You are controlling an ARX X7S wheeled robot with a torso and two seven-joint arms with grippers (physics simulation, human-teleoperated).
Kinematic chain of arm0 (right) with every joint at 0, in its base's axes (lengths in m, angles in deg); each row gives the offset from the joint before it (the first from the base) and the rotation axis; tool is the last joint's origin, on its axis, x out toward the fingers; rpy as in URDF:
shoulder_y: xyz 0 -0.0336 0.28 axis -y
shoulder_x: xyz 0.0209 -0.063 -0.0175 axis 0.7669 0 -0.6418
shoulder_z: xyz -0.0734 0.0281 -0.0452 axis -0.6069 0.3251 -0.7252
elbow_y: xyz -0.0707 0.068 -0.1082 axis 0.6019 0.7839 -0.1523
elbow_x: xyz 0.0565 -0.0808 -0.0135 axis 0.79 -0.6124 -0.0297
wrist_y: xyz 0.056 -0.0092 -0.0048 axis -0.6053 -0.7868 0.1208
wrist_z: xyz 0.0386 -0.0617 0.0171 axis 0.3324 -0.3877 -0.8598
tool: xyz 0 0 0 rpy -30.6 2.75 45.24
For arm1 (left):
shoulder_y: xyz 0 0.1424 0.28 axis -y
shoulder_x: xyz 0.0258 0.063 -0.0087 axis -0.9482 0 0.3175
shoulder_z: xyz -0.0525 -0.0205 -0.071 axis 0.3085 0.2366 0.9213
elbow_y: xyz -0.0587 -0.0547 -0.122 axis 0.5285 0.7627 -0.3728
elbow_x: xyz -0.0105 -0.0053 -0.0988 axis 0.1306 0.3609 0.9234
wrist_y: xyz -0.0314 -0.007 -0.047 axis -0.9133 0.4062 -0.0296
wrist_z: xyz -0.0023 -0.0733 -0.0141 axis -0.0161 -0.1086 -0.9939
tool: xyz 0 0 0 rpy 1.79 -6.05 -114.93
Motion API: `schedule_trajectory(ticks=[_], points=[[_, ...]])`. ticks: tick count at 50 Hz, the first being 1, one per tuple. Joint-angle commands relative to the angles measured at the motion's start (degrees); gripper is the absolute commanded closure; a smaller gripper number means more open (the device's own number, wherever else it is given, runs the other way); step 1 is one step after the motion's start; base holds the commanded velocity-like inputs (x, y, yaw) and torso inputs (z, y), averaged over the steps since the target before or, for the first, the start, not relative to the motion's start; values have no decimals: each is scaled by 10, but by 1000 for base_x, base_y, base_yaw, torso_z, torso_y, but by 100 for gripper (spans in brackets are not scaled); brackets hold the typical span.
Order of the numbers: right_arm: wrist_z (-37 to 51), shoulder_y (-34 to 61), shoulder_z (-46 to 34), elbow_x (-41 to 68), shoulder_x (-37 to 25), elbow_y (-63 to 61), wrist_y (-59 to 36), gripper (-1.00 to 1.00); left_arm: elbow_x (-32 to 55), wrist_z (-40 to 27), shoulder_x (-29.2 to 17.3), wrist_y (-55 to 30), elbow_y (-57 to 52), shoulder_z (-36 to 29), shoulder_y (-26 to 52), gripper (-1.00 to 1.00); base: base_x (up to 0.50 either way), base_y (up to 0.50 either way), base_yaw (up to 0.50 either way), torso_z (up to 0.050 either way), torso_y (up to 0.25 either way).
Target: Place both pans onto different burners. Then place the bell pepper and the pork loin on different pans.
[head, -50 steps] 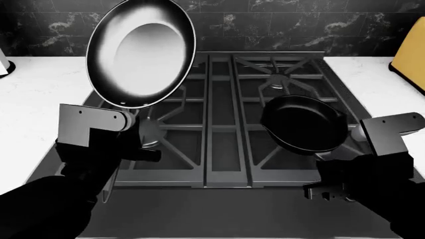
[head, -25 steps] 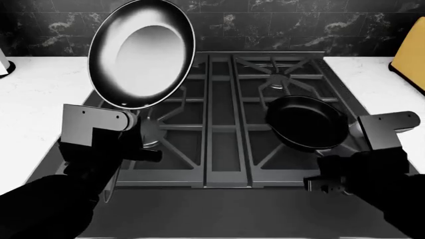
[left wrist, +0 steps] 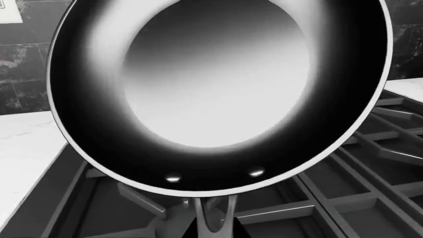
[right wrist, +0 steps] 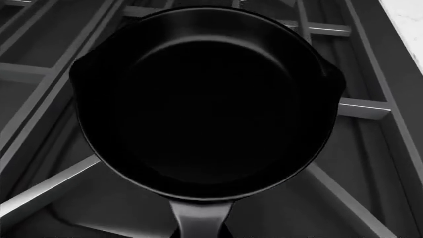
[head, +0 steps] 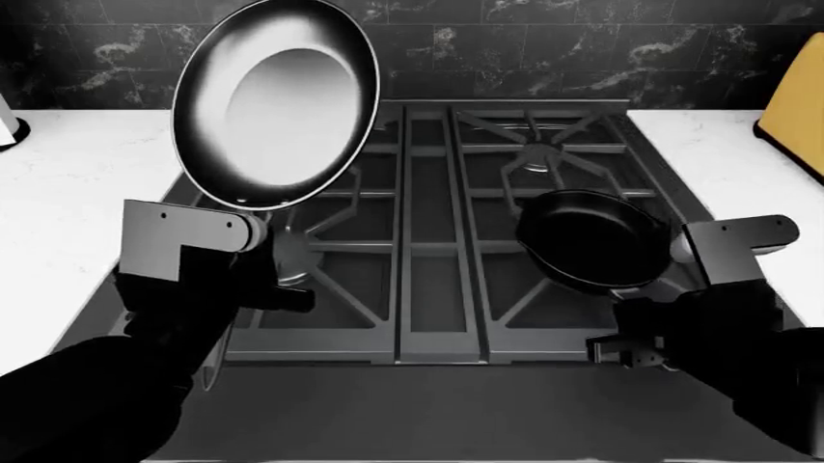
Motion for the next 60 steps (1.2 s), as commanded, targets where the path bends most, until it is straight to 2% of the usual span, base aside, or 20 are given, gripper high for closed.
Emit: schedule_trajectory(ticks=[1, 30, 31, 48, 60], points=[[-4, 16, 5, -28, 3, 9, 0, 100, -17, 3, 1, 7, -2, 11, 7, 100, 0, 0, 0, 0, 0], [-23, 24, -16, -44, 10, 34, -10, 100, -17, 4, 0, 11, 3, 9, 10, 100, 0, 0, 0, 1, 2], [-23, 25, -17, -43, 10, 34, -13, -100, -17, 4, 0, 11, 4, 9, 10, 100, 0, 0, 0, 0, 0], [-23, 35, -11, -41, 1, 21, -11, -100, -18, 5, 1, 13, 7, 6, 10, 100, 1, 0, 1, 0, 1], [-11, 75, 2, -26, -15, -31, -22, -100, -11, 4, 3, 12, 9, 8, 15, 100, 0, 0, 0, 1, 1]])
